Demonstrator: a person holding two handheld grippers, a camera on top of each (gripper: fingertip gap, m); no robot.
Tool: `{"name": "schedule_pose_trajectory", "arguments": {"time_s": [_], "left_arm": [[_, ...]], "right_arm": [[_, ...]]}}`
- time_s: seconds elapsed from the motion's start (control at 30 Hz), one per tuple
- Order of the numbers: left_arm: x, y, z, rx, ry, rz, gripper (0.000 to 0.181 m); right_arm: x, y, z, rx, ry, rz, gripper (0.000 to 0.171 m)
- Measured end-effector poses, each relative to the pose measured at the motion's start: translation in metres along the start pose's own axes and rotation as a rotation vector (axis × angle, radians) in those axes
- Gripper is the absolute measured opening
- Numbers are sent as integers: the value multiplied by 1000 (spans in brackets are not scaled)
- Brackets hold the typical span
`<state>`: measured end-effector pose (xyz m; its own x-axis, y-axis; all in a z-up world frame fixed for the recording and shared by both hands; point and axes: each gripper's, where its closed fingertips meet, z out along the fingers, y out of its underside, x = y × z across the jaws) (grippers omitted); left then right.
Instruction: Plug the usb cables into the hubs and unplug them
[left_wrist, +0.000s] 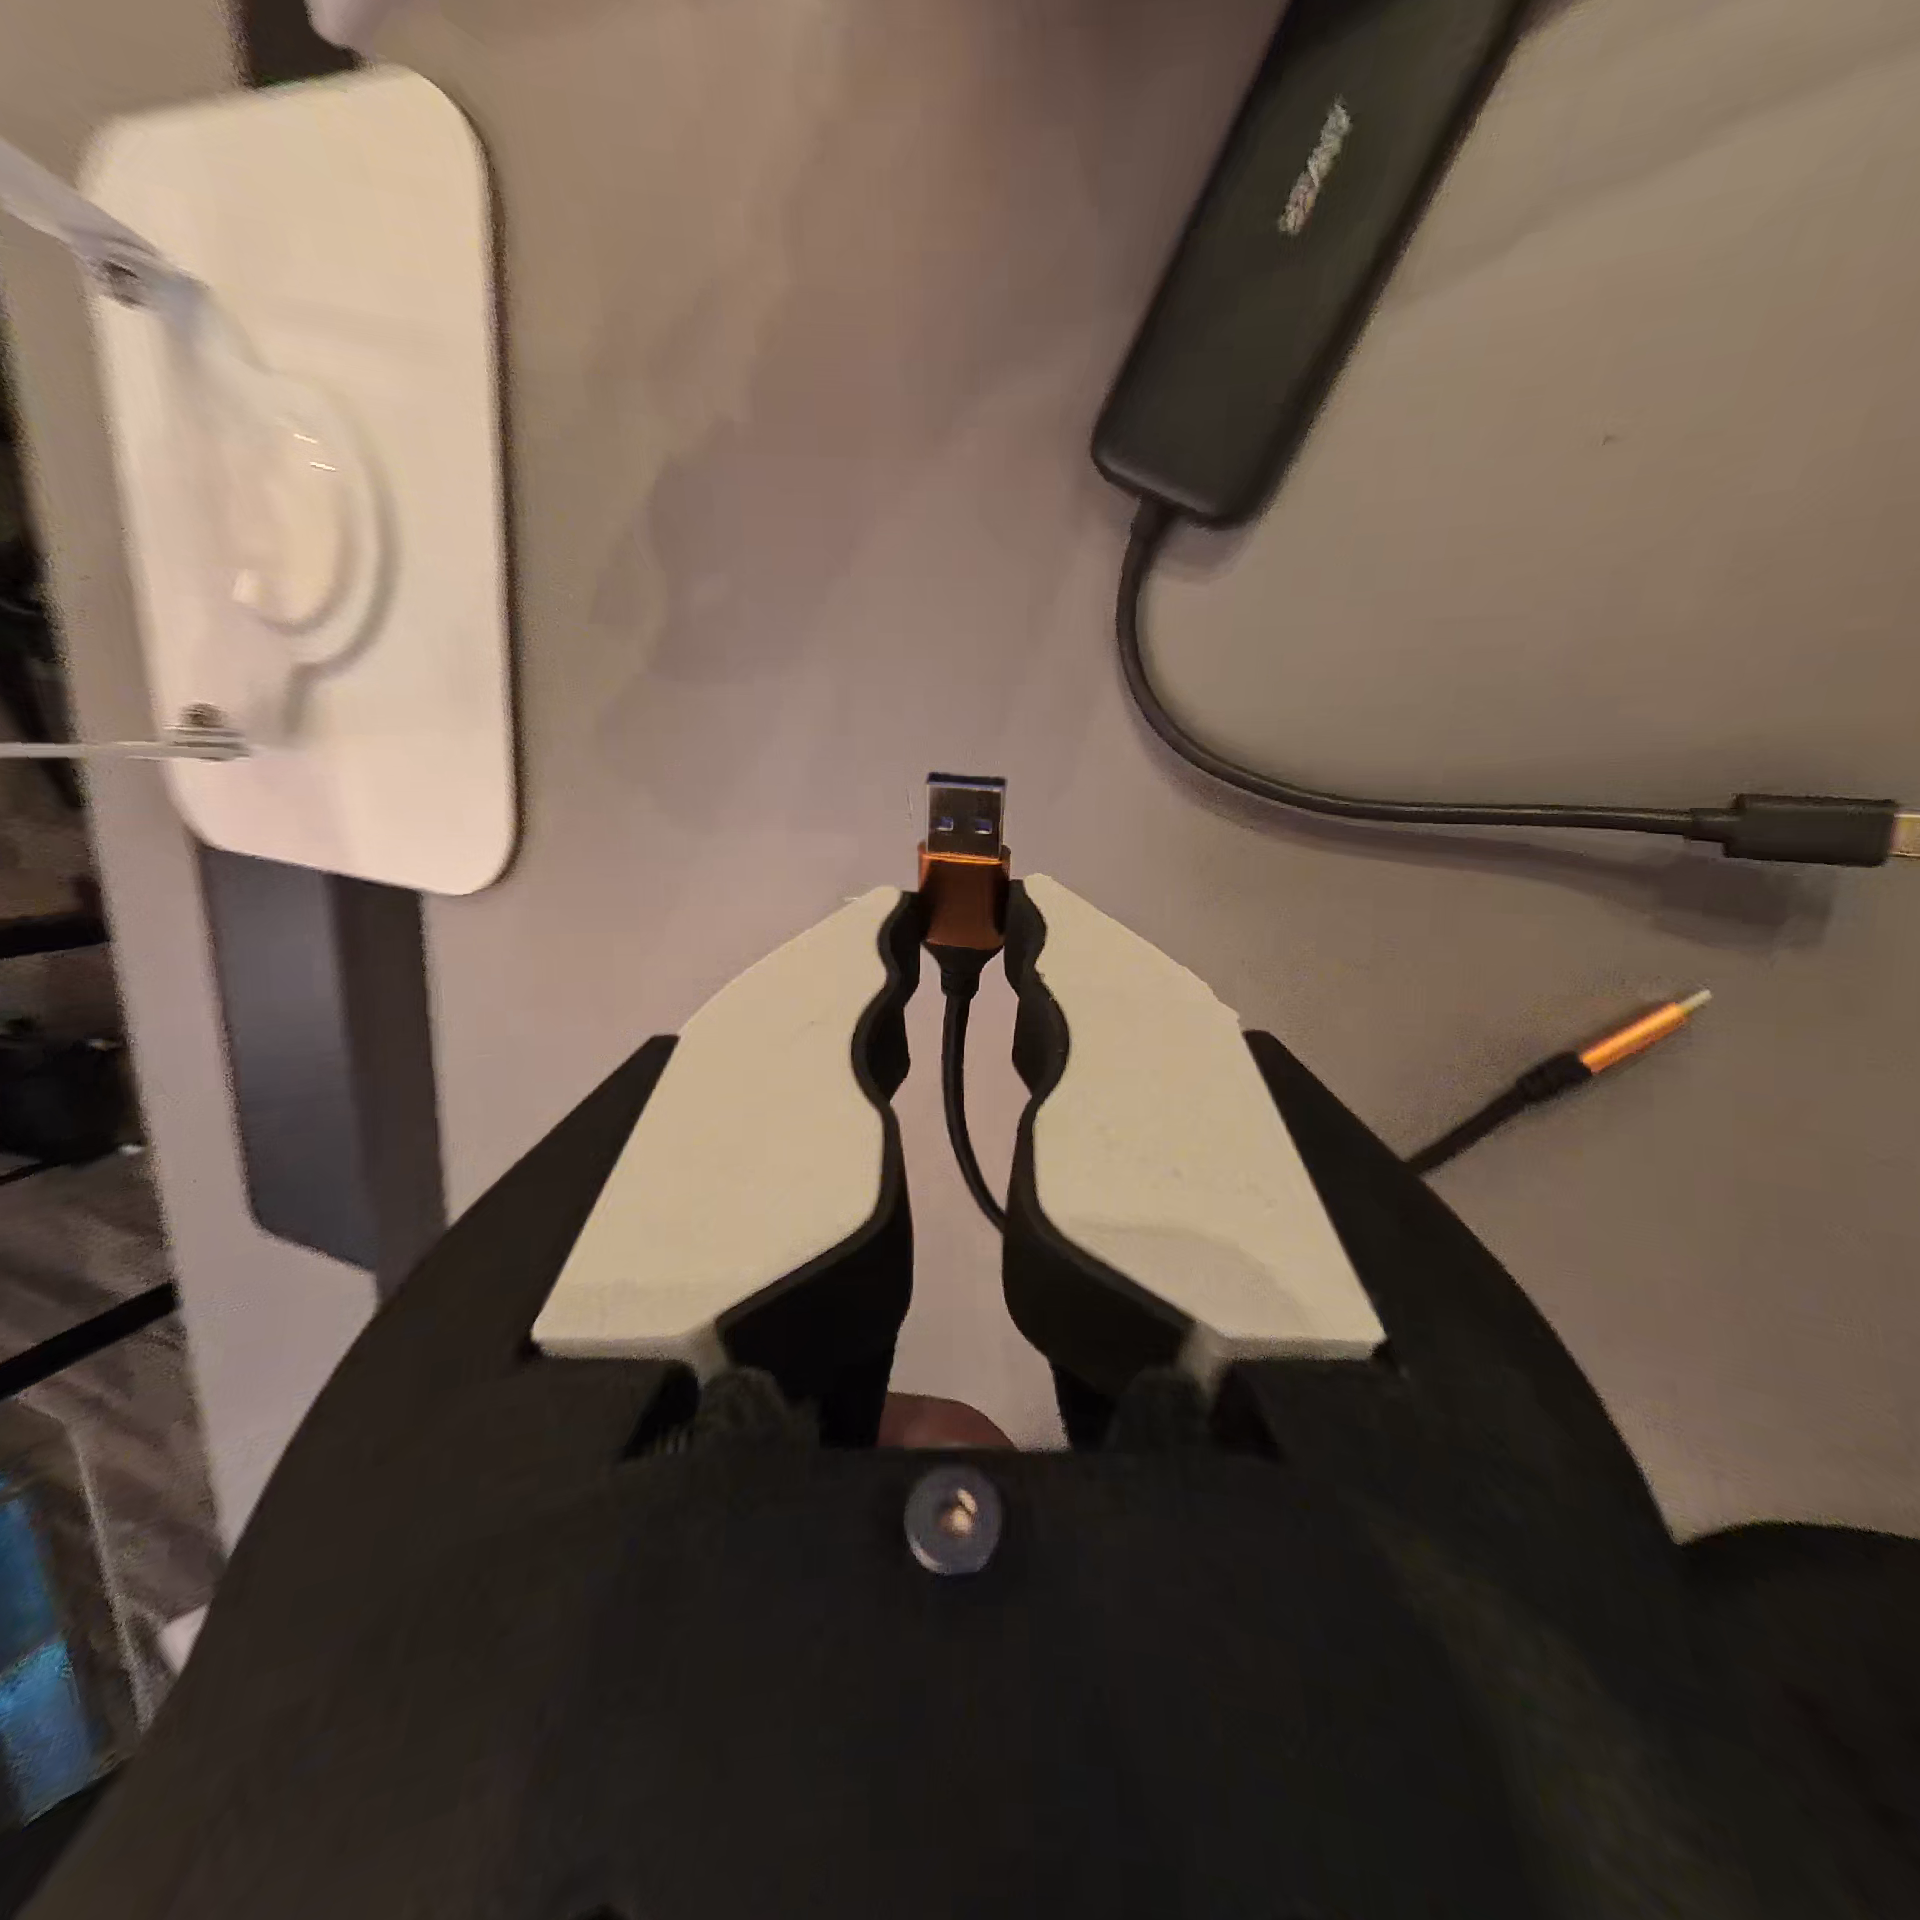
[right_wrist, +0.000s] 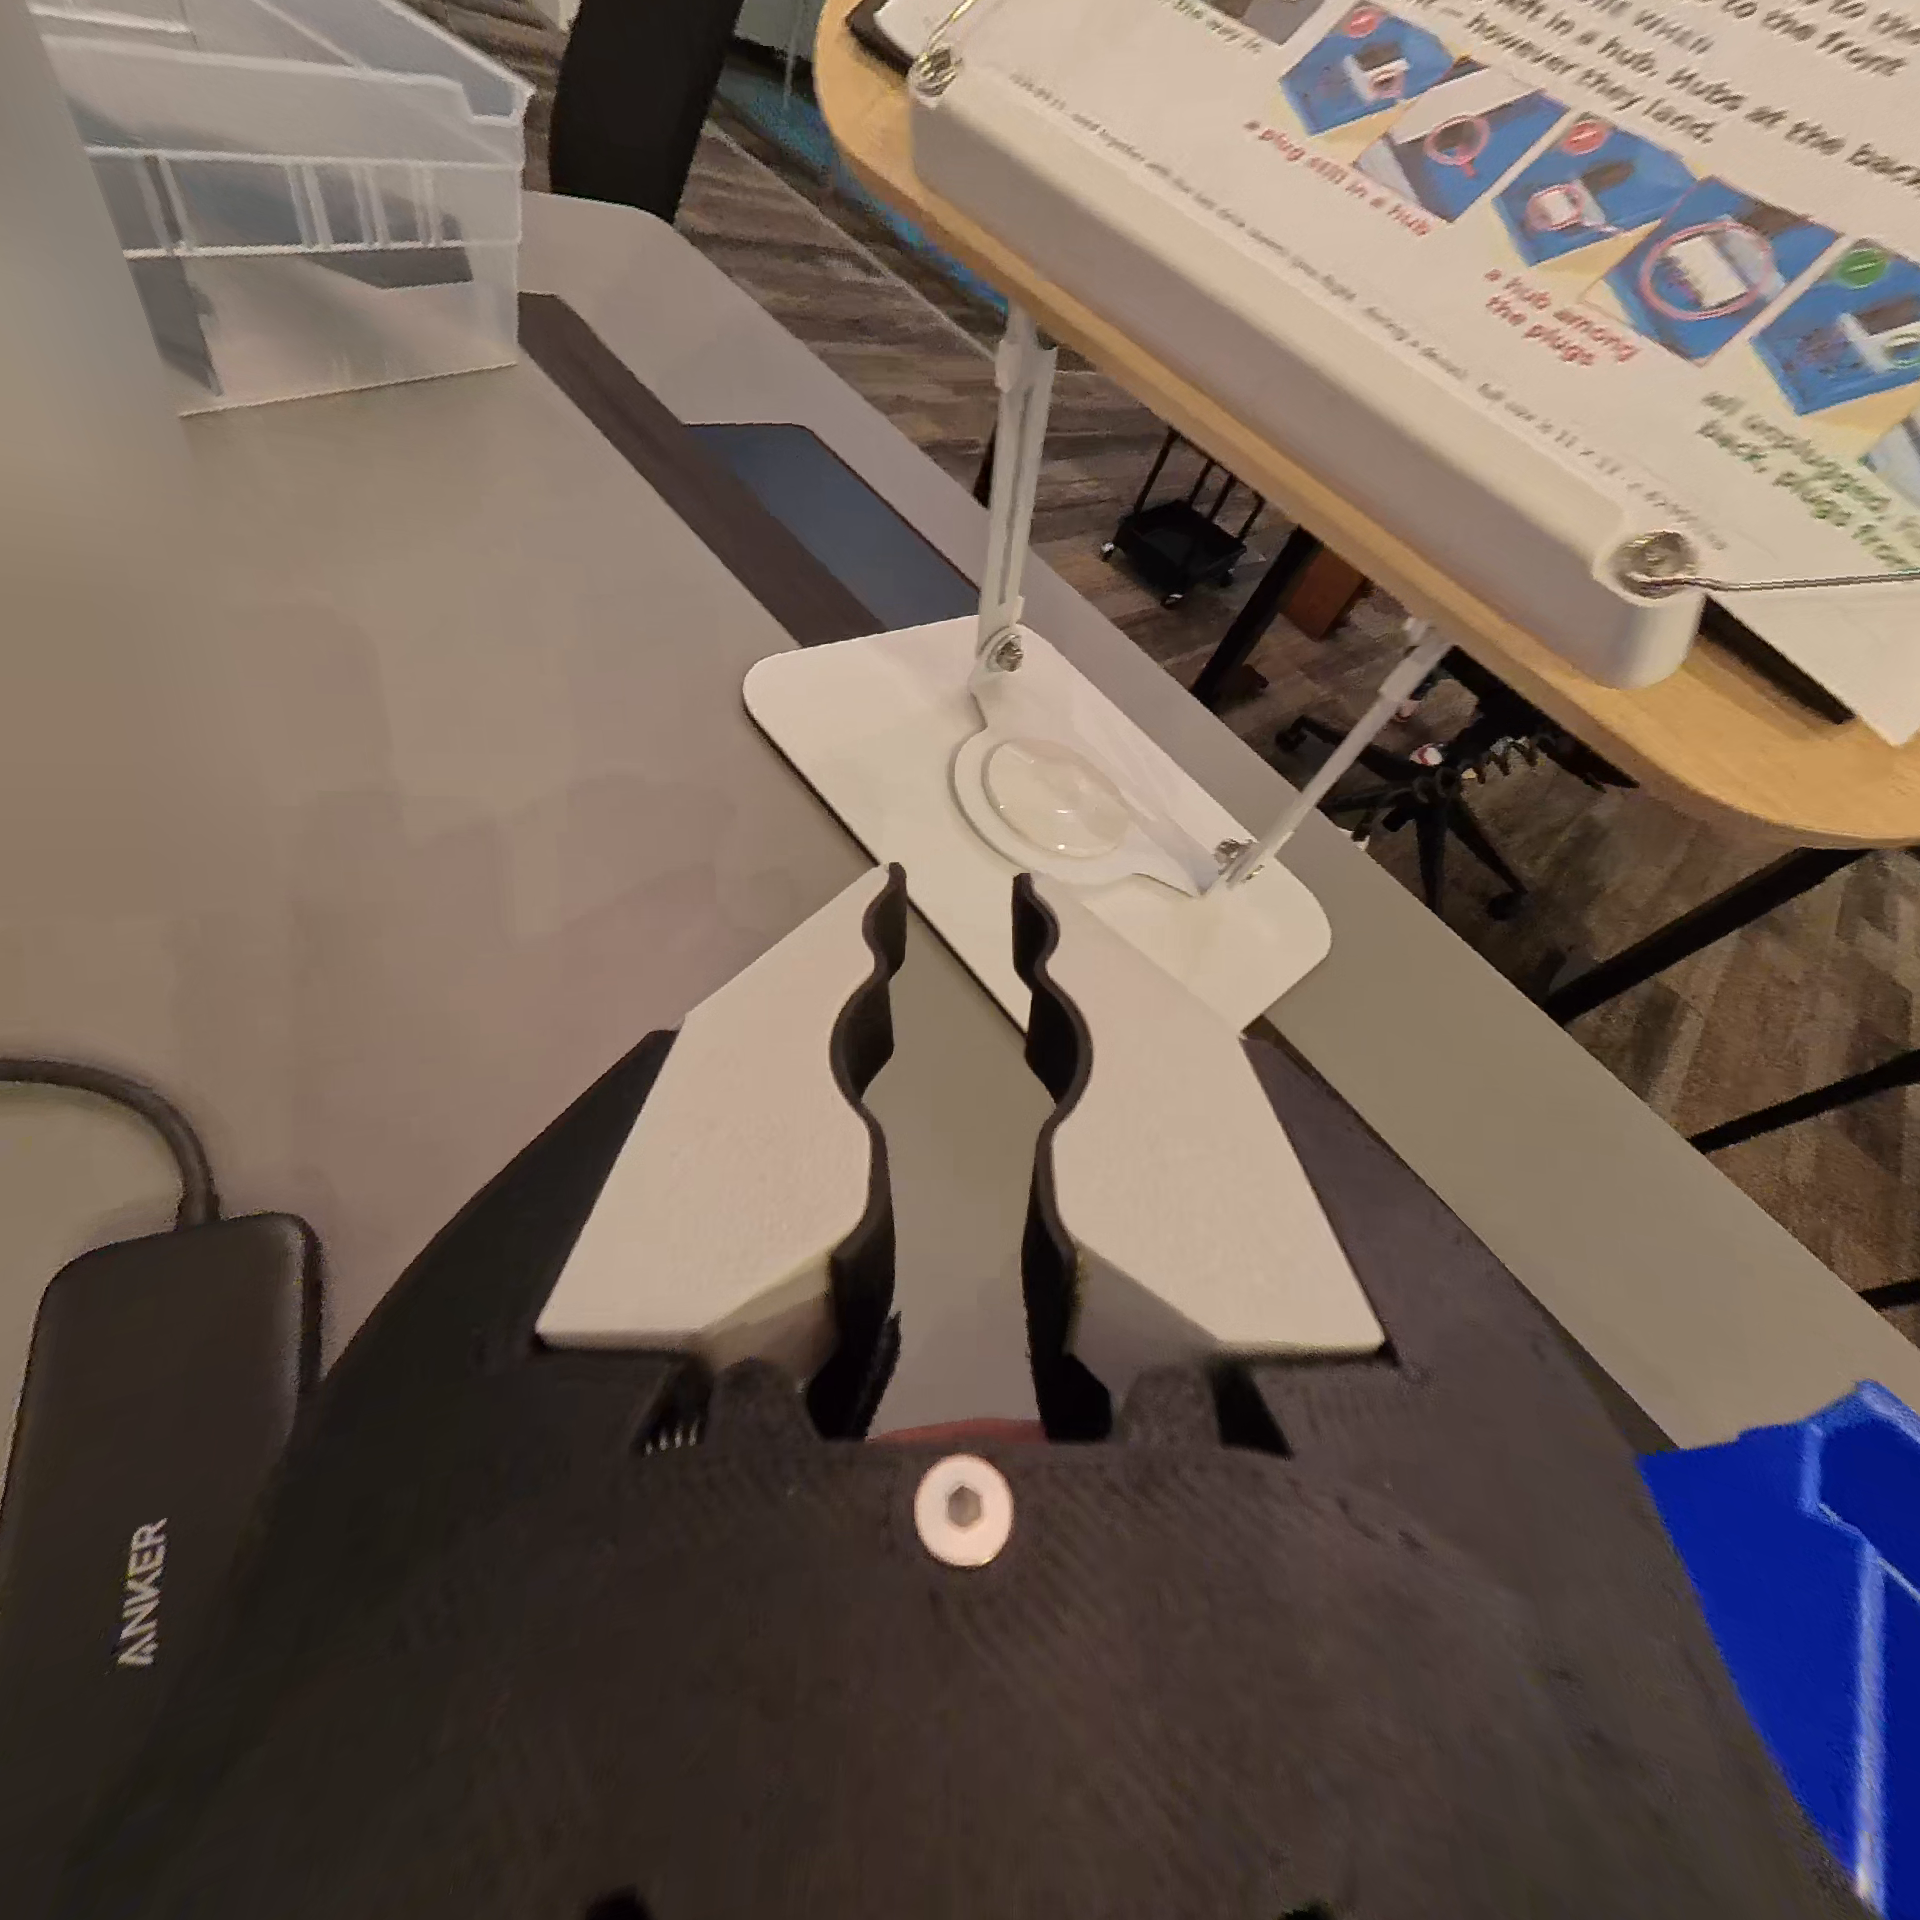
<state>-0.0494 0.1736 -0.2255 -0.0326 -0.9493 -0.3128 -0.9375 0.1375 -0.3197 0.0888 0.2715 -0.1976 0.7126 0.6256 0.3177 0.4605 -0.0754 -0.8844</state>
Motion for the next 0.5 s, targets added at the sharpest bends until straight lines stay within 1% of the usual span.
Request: {"name": "schedule_pose_trajectory", "arguments": {"time_s": [0.1,0.2,0.23,0.27,0.33,0.4,0.47,0.5], "left_arm": [[10,12,33,-47,54,-2,16],[18,23,59,-83,97,0,16],[19,26,64,-85,102,-1,16],[16,19,65,-35,94,-20,16],[15,20,65,-27,96,-30,16],[16,20,65,-14,95,-25,26],[14,19,63,-3,77,-26,44],[14,18,61,1,78,-22,47]], "right_arm": [[-8,3,3,-19,-30,-22,18],[-10,7,5,-30,-41,-25,19],[-10,7,5,-30,-42,-23,19],[-10,7,5,-30,-44,-20,19],[-9,8,5,-30,-46,-18,18],[-10,9,6,-32,-49,-17,19],[-10,9,6,-34,-49,-18,19],[-11,9,6,-34,-50,-18,19]]}}
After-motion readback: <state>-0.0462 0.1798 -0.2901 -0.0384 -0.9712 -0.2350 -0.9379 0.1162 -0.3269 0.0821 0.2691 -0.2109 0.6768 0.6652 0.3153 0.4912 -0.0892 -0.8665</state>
